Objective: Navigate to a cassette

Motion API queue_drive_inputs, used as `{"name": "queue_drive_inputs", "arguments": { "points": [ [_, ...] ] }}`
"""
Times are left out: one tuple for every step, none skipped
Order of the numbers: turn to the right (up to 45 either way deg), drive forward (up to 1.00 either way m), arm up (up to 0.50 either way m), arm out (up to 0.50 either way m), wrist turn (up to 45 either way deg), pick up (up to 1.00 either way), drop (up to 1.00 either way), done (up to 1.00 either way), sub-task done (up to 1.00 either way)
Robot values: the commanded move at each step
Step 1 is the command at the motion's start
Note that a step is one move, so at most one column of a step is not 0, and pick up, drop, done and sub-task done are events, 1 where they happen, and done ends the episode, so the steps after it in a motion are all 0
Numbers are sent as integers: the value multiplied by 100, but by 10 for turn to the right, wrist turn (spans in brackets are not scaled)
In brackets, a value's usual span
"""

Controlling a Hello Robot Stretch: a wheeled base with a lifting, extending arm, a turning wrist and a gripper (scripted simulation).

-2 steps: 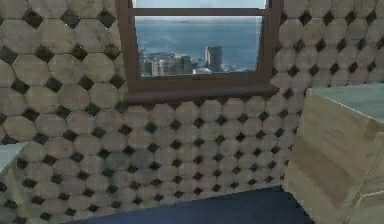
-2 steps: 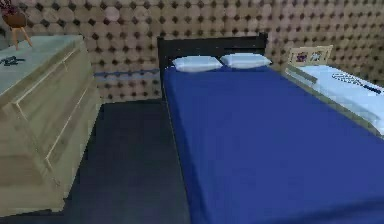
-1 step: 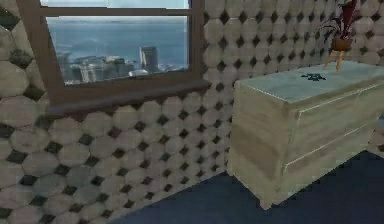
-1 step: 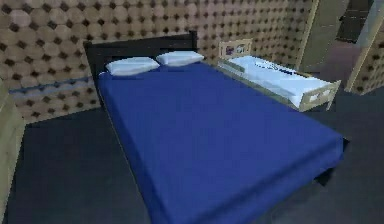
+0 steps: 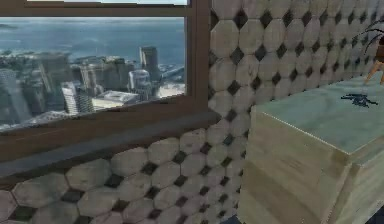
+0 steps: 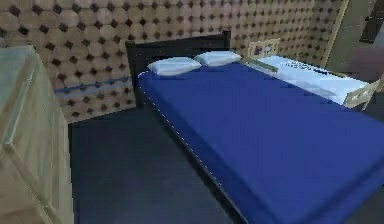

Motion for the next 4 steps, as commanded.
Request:
{"name": "queue_drive_inputs", "arguments": {
  "points": [
    [450, 0, 0, 0, 0, 0, 0, 0, 0],
    [300, 0, 0, 0, 0, 0, 0, 0, 0],
    [0, 70, 0, 0, 0, 0, 0, 0, 0],
    [-450, 0, 0, 0, 0, 0, 0, 0, 0]
  ]
}}
